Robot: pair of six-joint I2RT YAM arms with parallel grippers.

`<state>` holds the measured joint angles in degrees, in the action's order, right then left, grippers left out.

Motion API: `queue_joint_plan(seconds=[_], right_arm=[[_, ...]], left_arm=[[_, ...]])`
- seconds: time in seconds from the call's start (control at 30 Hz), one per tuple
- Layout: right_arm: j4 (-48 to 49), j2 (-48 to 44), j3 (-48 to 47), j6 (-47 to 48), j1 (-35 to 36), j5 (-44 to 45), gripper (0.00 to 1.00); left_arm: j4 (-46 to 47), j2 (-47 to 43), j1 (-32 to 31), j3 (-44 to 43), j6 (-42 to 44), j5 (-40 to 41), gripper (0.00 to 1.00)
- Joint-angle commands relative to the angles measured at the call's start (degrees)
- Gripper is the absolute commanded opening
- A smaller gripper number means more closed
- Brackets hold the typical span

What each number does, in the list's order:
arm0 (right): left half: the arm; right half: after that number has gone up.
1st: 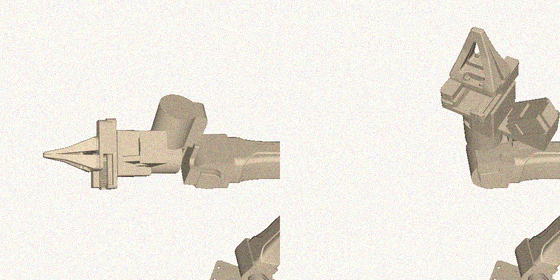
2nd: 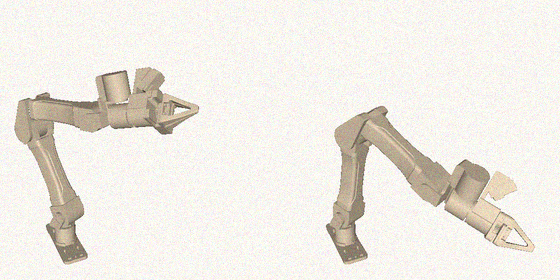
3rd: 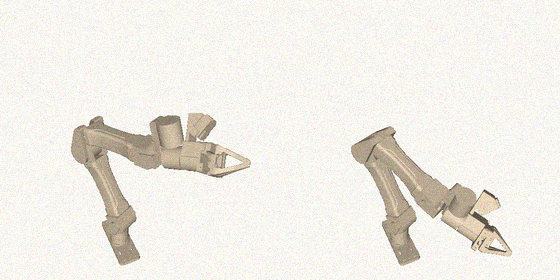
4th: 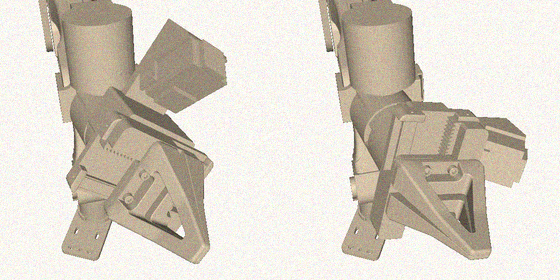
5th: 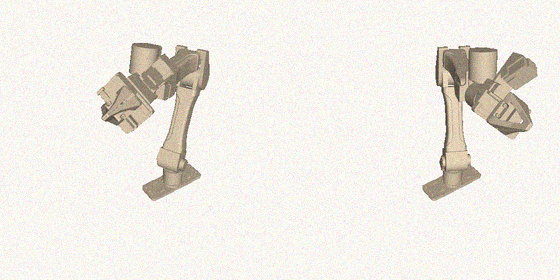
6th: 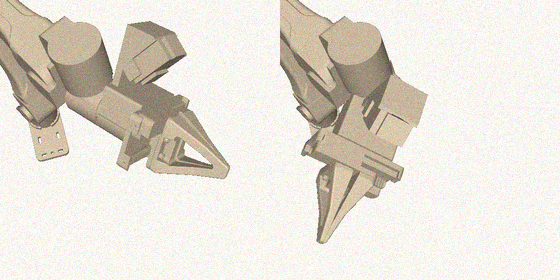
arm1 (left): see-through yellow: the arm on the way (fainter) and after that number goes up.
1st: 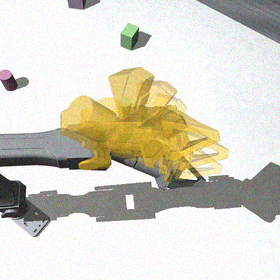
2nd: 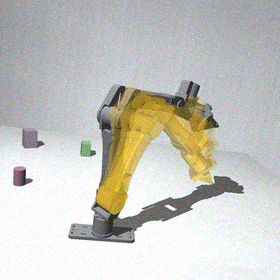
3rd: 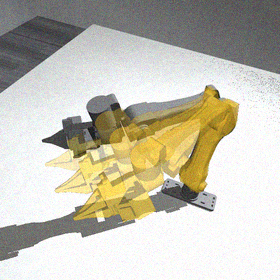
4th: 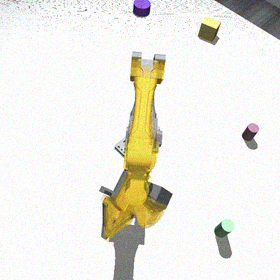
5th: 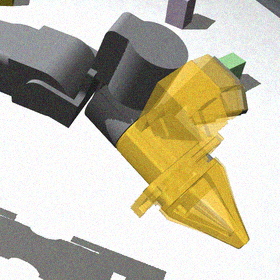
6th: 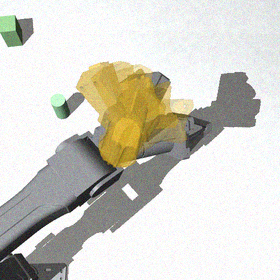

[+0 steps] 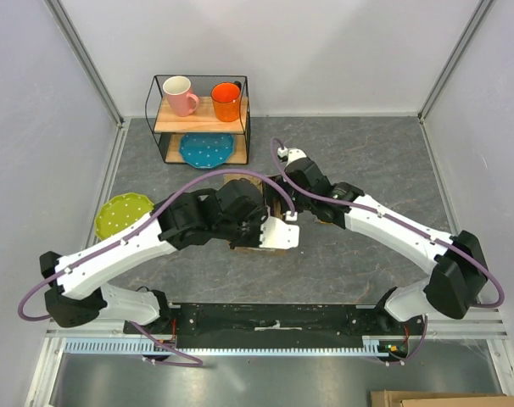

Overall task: Unpack the express box
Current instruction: Open the express box at the center of the board.

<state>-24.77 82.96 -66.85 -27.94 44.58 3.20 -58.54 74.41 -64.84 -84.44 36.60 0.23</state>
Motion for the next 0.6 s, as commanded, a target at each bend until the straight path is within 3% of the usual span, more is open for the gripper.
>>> queue_joint_plan(seconds=[0.0, 0.3, 0.57], right_arm=[[-2.4, -1.7, 0.6, 2.0, 1.4, 8.7, 0.98], [-1.0, -4.9, 3.7, -0.3, 2.6, 13.7, 0.98], [3.2, -7.3, 10.5, -4.9, 3.4, 18.4, 0.98]], left_arm=[[-10.1, -5.3, 1.1, 2.9, -3.4, -19.0, 0.02], [-15.5, -7.0, 2.9, 4.9, 0.0, -24.3, 0.02], [-0.9, -13.4, 4.1, 23.0, -2.2, -4.8, 0.02]])
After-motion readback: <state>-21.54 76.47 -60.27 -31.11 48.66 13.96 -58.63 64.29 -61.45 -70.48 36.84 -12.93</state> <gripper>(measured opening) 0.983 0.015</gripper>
